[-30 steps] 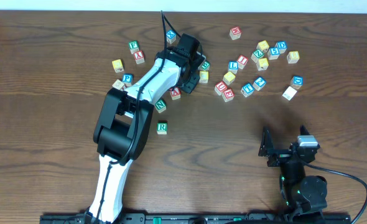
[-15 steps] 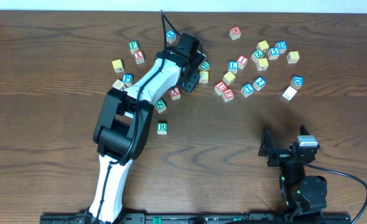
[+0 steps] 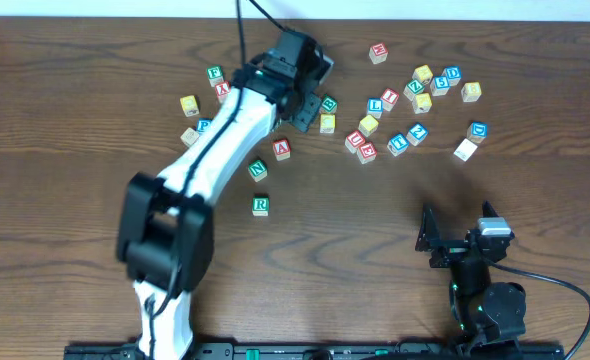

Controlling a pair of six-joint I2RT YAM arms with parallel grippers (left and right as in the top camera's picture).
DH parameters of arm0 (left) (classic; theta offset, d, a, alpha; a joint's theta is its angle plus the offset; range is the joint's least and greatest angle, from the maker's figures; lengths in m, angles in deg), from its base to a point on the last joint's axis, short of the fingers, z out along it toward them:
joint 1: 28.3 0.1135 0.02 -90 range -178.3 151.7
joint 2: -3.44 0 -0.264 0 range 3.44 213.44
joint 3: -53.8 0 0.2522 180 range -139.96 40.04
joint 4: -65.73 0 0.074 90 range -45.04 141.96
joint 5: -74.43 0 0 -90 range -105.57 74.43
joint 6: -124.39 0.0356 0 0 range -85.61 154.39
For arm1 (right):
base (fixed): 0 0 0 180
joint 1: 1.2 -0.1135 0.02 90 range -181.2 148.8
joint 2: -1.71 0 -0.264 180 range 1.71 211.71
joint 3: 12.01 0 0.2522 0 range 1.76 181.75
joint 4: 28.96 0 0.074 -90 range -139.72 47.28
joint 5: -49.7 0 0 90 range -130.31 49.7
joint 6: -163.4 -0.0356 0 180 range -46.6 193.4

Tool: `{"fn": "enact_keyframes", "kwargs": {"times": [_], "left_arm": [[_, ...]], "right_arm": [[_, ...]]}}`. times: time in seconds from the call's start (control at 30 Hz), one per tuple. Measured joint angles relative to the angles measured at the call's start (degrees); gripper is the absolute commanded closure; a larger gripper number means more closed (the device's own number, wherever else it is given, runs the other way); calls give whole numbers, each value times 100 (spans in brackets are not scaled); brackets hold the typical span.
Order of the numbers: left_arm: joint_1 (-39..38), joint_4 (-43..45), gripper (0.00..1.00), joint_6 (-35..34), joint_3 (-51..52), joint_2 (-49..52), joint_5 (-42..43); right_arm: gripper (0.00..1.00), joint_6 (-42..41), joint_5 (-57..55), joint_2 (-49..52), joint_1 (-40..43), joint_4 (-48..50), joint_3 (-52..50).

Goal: Spell out ROBOT
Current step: 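Lift the O block and carry it beside the R block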

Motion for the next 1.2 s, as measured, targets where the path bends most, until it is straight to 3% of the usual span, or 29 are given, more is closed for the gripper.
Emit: {"fn": "enact_keyframes", "kwargs": {"times": [0.3,0.53,0.63,0.9,1.2], "left_arm": [[2,-1386,92,-671,0,-1733,0],[7,-3058,92,-1517,-9,-3018,-2],[7,-3174,92,-1818,153,-3407,-61],[7,-1982,92,-2520,2299,-4439,-168],[7,-133,92,-3272,4483,-4350,68]], "right_arm": [[1,0,4,0,0,0,0],[1,0,0,0,0,2,0],[1,0,-2,2,0,0,0],[1,0,0,2,0,2,0],[1,0,-2,2,0,2,0]]}}
